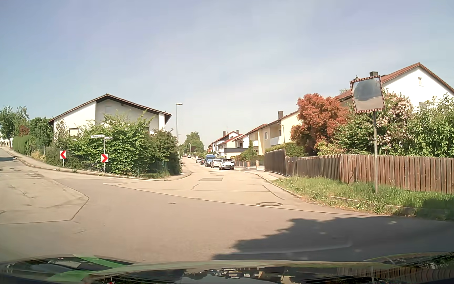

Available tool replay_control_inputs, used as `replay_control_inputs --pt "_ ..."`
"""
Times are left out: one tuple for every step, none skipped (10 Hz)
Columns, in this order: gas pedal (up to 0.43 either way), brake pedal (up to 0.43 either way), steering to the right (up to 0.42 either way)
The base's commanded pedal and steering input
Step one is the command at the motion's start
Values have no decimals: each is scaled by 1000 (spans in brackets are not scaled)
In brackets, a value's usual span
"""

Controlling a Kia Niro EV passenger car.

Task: Follow the waypoints while adhering to traffic rules and regulations

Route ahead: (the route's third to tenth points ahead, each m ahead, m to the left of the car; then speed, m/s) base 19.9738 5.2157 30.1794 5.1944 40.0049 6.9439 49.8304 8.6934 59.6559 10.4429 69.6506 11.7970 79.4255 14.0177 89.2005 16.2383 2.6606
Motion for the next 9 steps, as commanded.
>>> replay_control_inputs --pt "268 0 -20" --pt "268 0 -20" --pt "280 0 -20" --pt "280 0 -20" --pt "280 0 -19" --pt "280 0 -16" --pt "280 0 -16" --pt "268 0 -16" --pt "268 0 -16"
